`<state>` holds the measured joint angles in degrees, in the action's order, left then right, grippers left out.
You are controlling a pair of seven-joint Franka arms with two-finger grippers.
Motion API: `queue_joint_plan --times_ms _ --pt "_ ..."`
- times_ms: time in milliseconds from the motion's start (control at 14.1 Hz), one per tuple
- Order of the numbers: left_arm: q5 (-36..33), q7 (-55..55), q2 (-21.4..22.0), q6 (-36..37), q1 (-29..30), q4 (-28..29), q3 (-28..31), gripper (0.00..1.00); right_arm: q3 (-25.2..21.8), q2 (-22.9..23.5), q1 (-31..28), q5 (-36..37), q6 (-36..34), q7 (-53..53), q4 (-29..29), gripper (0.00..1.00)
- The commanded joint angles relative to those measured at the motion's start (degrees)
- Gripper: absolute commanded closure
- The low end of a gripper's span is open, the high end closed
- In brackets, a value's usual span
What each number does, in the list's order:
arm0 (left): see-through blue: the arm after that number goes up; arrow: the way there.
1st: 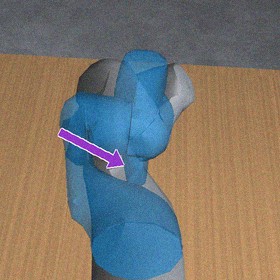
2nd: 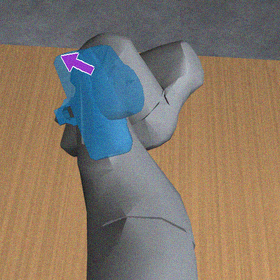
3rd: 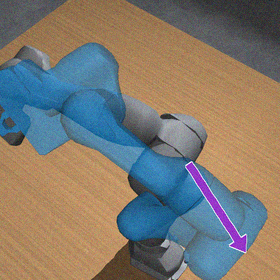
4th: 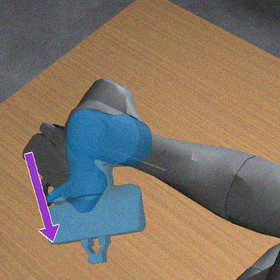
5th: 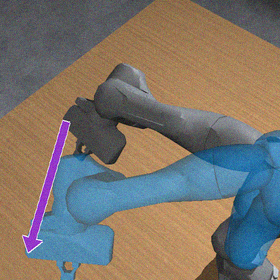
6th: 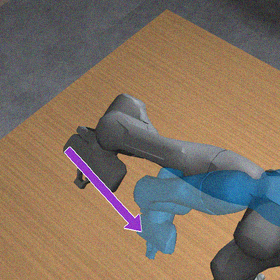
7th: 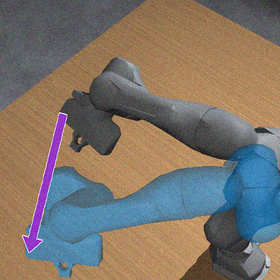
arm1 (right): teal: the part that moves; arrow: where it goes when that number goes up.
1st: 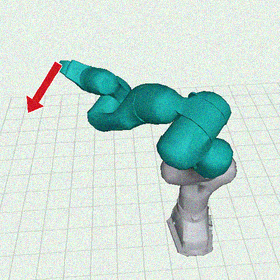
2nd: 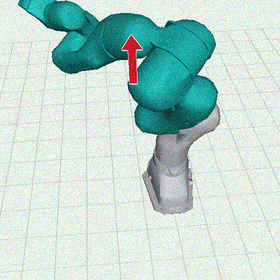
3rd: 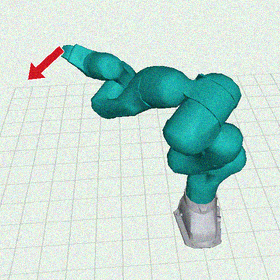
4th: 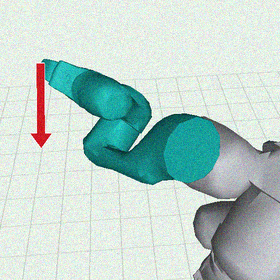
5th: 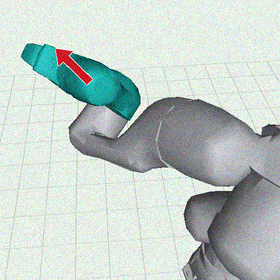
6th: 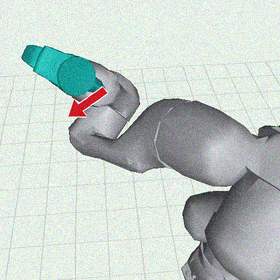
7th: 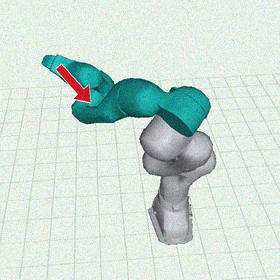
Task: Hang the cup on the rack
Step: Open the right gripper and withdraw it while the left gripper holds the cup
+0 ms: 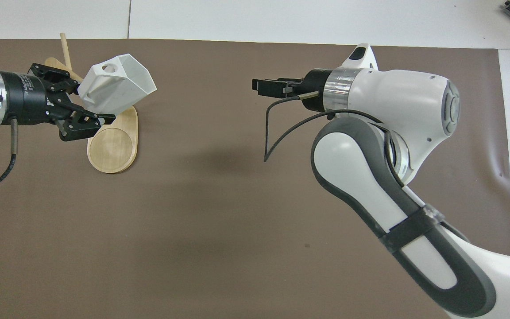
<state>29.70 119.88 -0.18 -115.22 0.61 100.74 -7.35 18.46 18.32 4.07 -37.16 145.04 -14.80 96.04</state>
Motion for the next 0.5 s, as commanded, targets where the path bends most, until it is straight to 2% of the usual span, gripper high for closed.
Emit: queue_joint_plan --times_ms 0,283,425 --pt "-0.44 1.32 2.73 -2.29 0.62 3.58 -0.21 1.00 -5.61 -4.16 -0.81 4.71 -7.90 -4.52 2.31 0.00" --pt "-0.44 4.04 4.39 -6.94 0.71 7.88 -0.21 1.00 -12.65 -7.76 -0.90 23.06 -19.15 -5.85 1.96 0.00" --pt "-0.44 5.27 5.62 -9.92 0.71 11.12 -0.21 1.00 -15.29 -9.35 -1.34 25.20 -26.18 -5.15 1.87 0.00"
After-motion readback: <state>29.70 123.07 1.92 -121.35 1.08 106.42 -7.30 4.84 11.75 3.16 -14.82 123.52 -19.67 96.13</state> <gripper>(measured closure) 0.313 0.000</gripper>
